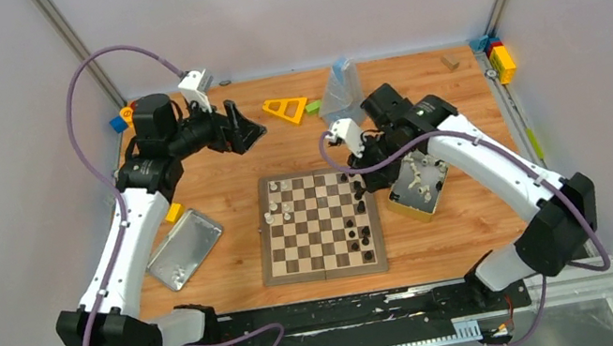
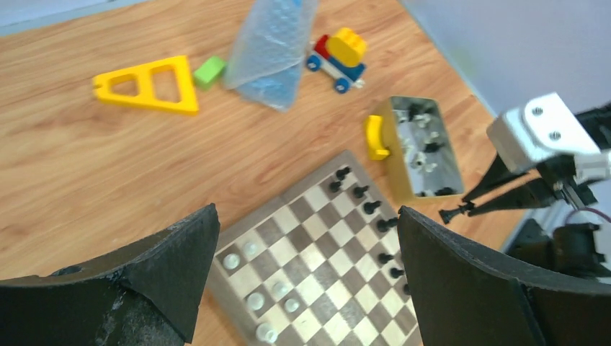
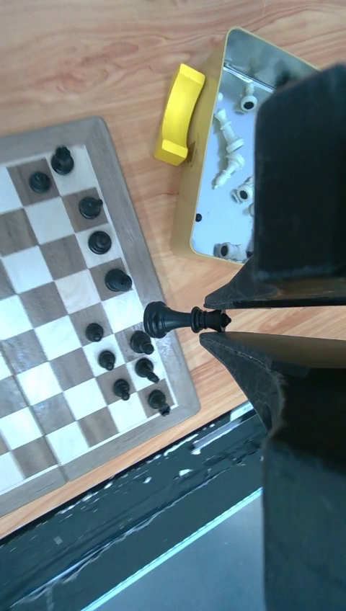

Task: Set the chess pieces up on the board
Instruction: Place the chess piece on the chessboard.

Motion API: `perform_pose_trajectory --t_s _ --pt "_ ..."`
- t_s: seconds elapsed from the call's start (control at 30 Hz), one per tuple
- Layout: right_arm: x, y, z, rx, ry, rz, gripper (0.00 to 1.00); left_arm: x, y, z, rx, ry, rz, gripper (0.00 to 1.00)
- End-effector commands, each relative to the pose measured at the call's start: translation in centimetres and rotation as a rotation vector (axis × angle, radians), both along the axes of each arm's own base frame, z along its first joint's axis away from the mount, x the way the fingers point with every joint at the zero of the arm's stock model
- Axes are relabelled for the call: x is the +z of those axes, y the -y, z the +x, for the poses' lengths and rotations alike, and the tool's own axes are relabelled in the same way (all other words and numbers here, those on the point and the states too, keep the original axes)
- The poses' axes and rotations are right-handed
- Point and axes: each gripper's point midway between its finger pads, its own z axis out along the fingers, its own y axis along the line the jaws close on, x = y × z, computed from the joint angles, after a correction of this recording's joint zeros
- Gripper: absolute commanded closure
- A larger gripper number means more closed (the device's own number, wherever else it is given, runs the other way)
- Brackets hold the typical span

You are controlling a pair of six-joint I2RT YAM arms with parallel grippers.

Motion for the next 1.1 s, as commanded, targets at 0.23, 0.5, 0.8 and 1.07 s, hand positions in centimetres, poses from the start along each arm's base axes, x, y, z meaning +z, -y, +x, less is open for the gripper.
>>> perform_pose_trajectory --t_s 0.23,0.5,0.8,1.07 --pt "-4.1 0.0 -0.1 0.111 -0.039 -0.384 0.99 0.5 -4.9 -1.1 0.136 0.045 0.183 0.00" --pt "-6.2 -0.9 -0.3 0.157 -0.077 -0.482 0.99 0.6 -6.0 -2.0 0.160 0.063 0.214 0.00" --pt "-7.9 -1.1 -0.6 0.188 -0.100 -0.548 0.99 0.7 -6.3 -2.2 0.168 0.069 0.213 0.00" --pt "-9.0 -1.9 -0.9 0.213 -0.118 -0.563 0.99 0.6 -7.1 -1.9 0.208 0.062 0.220 0.00"
